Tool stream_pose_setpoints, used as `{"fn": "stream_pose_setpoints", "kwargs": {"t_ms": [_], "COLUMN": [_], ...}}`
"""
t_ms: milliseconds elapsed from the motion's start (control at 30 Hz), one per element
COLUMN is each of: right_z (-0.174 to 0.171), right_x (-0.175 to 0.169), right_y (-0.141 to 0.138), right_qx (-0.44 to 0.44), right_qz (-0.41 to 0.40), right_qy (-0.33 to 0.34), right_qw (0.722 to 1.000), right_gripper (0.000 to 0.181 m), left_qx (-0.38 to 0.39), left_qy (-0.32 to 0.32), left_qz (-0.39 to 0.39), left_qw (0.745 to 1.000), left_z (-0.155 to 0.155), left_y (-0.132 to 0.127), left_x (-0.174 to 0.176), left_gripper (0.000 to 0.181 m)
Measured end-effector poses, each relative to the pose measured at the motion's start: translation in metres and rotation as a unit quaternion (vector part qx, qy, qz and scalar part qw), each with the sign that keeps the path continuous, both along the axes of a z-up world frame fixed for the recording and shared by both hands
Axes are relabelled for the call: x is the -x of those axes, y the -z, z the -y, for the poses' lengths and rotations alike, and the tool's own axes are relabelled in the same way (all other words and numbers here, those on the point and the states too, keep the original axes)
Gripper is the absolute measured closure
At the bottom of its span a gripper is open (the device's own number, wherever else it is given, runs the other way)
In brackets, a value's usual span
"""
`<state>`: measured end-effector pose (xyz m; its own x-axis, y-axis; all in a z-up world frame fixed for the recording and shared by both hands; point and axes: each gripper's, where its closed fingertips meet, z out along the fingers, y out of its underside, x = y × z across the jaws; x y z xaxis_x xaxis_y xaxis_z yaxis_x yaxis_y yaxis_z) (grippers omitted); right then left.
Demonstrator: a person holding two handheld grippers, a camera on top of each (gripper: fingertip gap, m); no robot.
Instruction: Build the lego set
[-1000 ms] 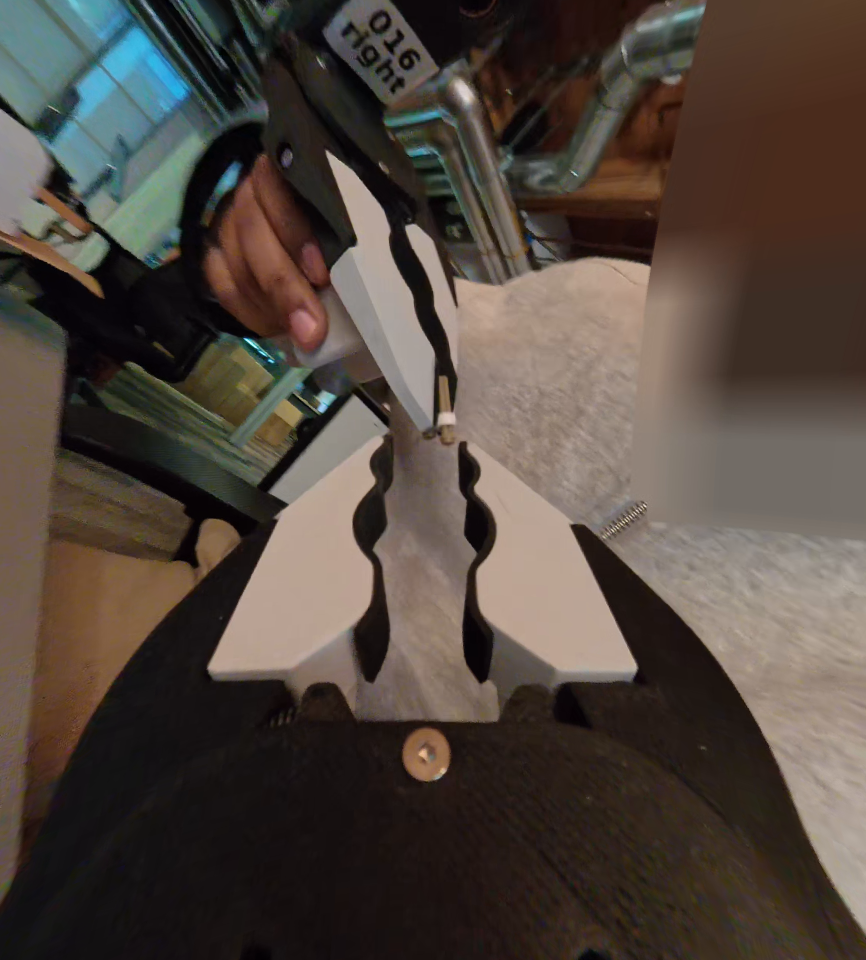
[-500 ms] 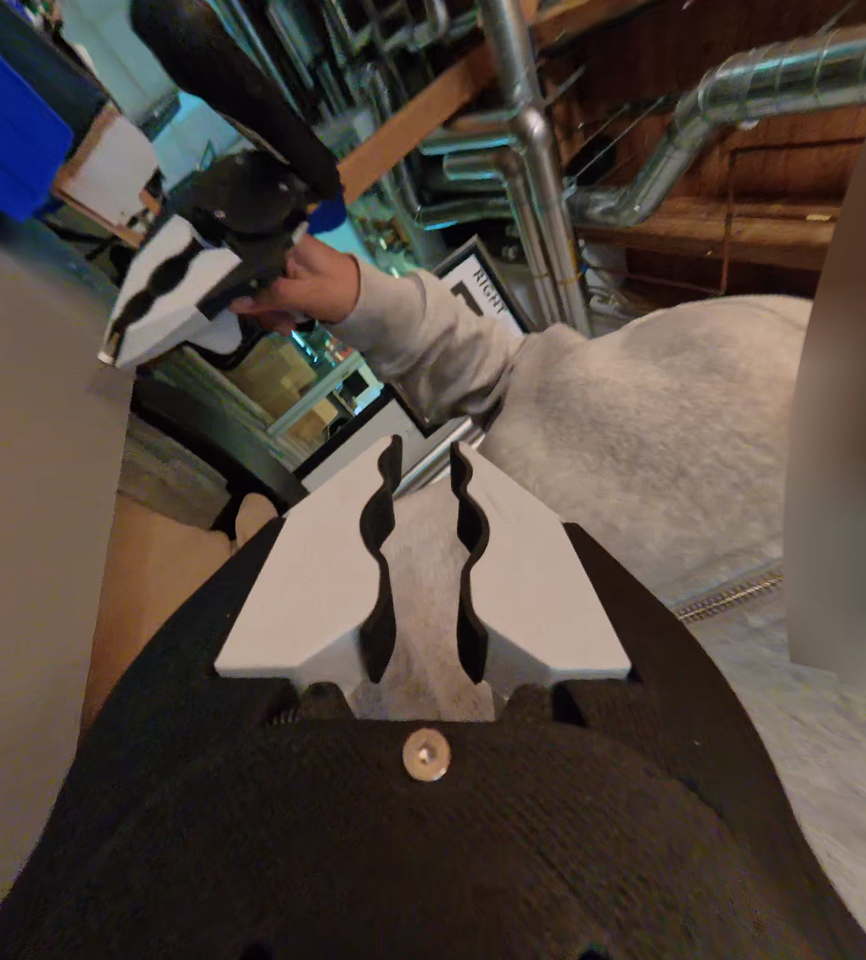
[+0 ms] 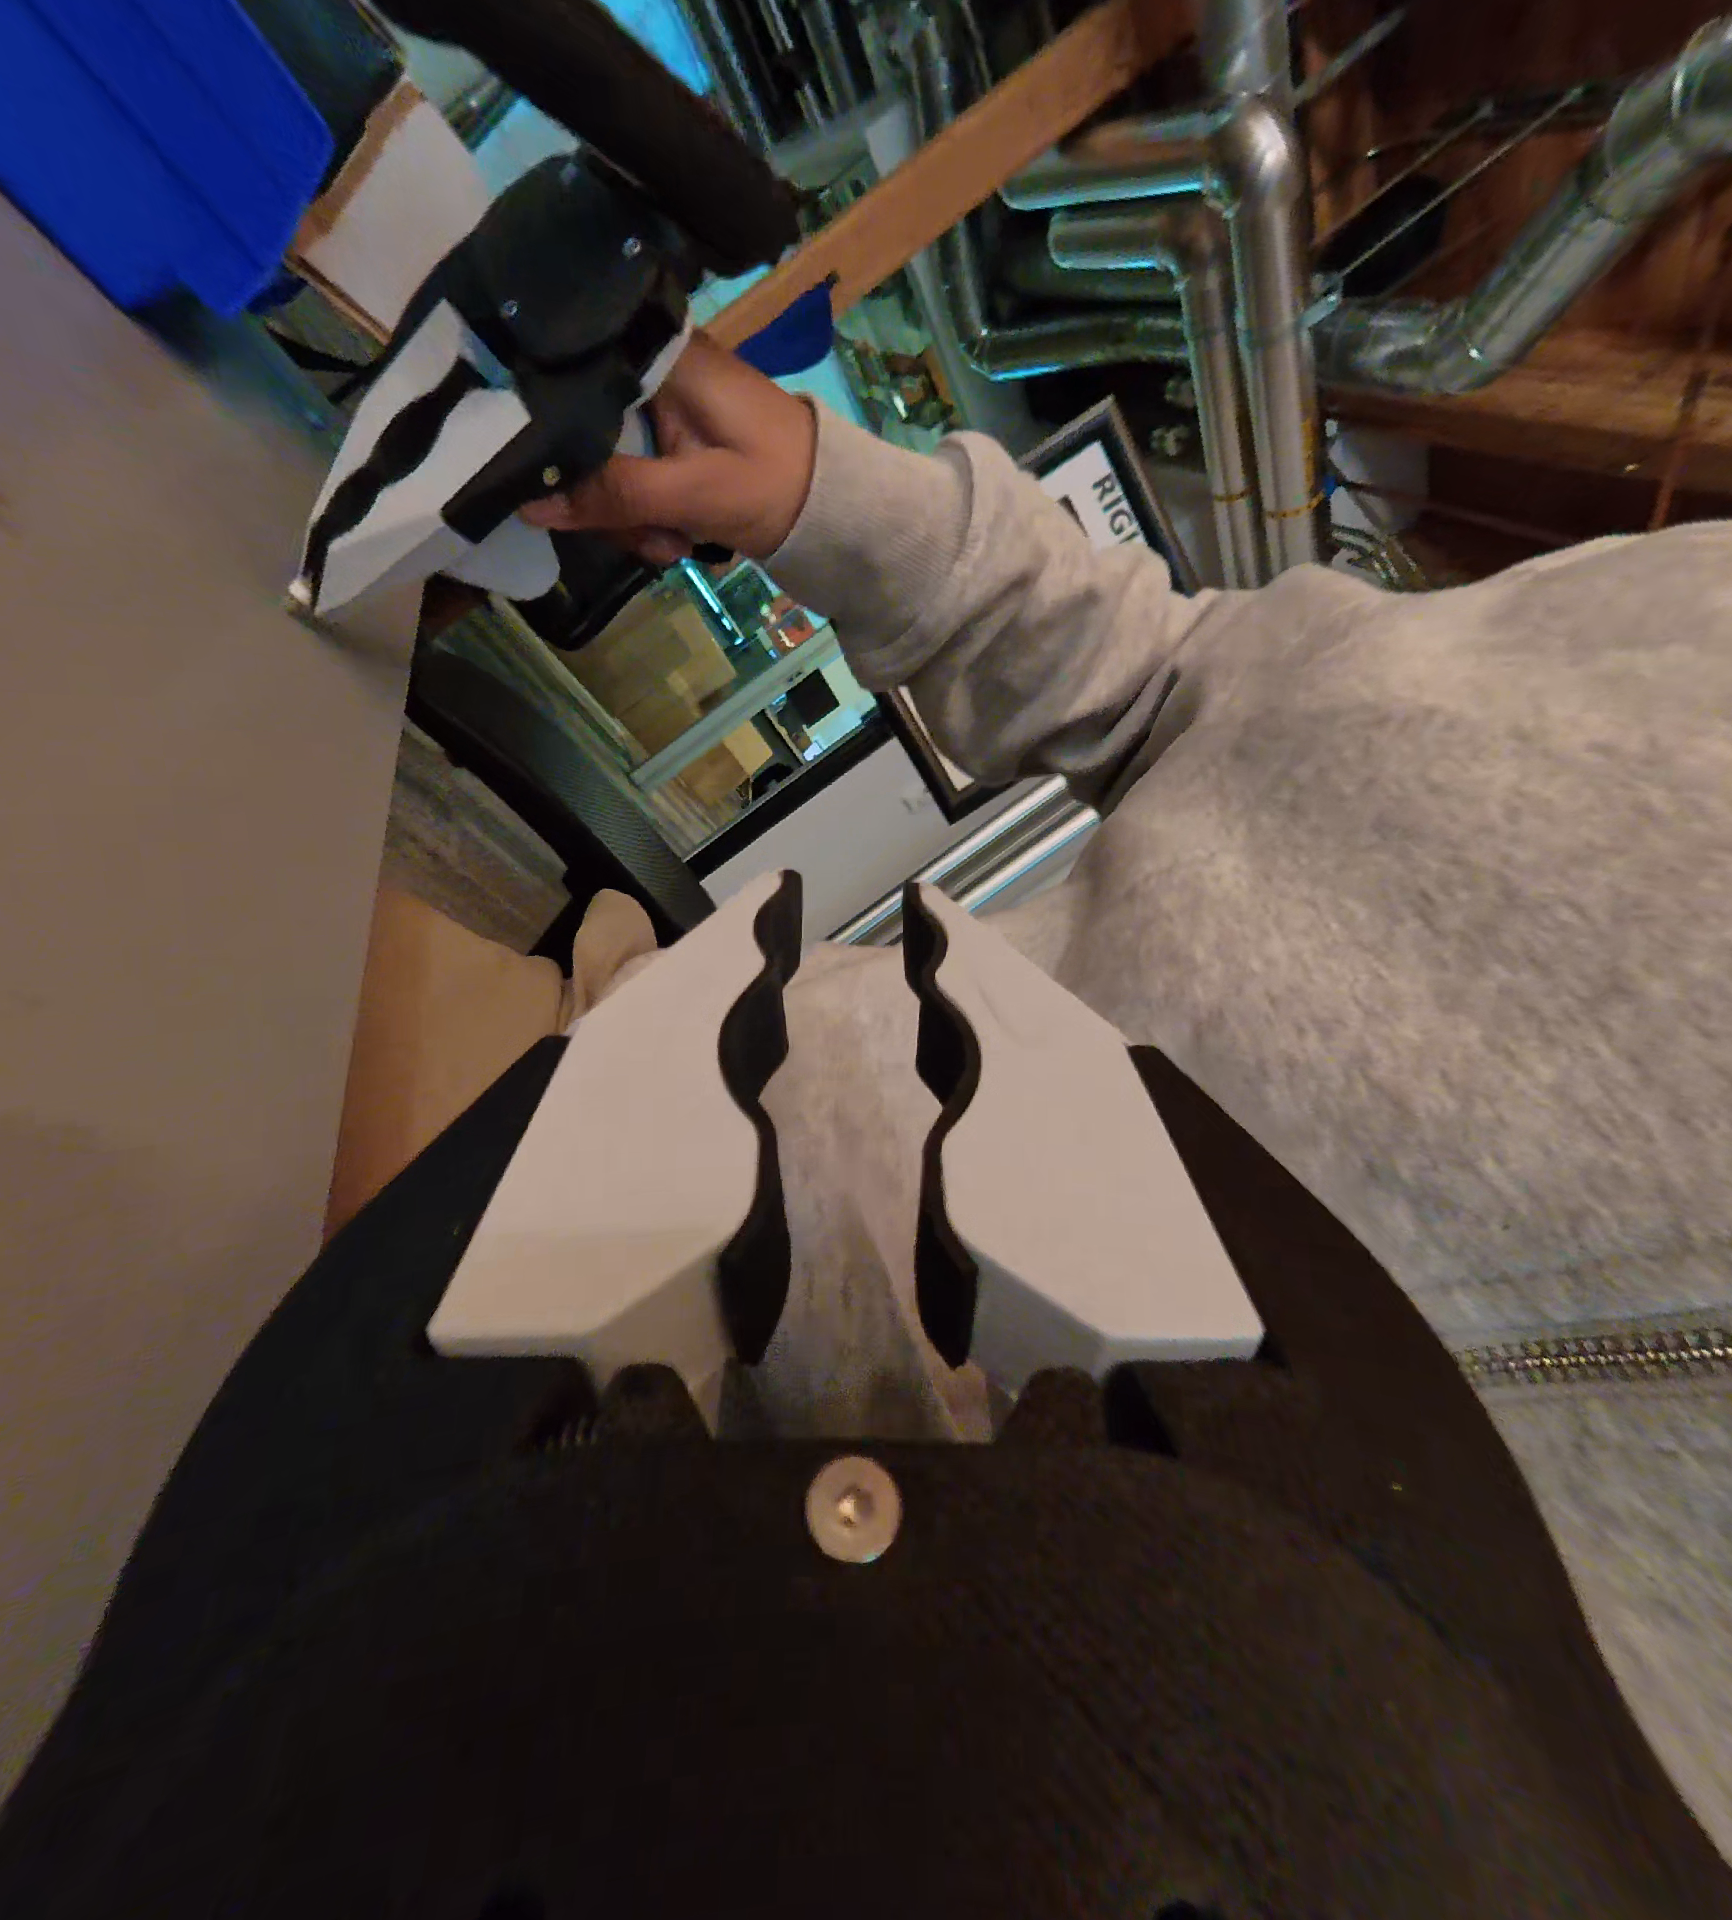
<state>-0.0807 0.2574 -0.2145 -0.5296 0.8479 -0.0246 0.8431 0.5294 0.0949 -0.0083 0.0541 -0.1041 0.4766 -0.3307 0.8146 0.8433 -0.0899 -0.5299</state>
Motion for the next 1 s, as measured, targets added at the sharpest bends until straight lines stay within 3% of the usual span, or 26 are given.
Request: {"fn": "stream_pose_setpoints", "kwargs": {"t_ms": [433, 500, 667, 833, 1000], "right_z": [0.004, 0.002, 0.001, -0.006, 0.000], "right_x": [0.001, -0.002, 0.009, 0.010, 0.022], "right_y": [-0.006, 0.000, -0.018, -0.001, -0.009], "right_qx": [-0.023, -0.040, -0.078, -0.142, -0.151], "right_qz": [0.036, 0.050, 0.065, 0.129, 0.136], "right_qy": [-0.019, -0.037, -0.067, -0.130, -0.136], "right_qw": [0.999, 0.997, 0.993, 0.973, 0.970], "right_gripper": [0.176, 0.176, 0.176, 0.175, 0.176], "left_qx": [0.025, 0.025, 0.026, 0.031, 0.037], "left_qy": [-0.003, -0.002, -0.008, -0.008, -0.018], "left_qz": [-0.007, -0.007, -0.006, -0.007, -0.005], "left_qw": [1.000, 1.000, 1.000, 0.999, 0.999], "left_z": [-0.003, -0.003, -0.002, -0.001, 0.001], "left_y": [0.008, 0.008, 0.008, 0.010, 0.012], "left_x": [0.001, 0.001, 0.003, 0.003, 0.008], "left_gripper": [0.164, 0.164, 0.165, 0.165, 0.165]}}
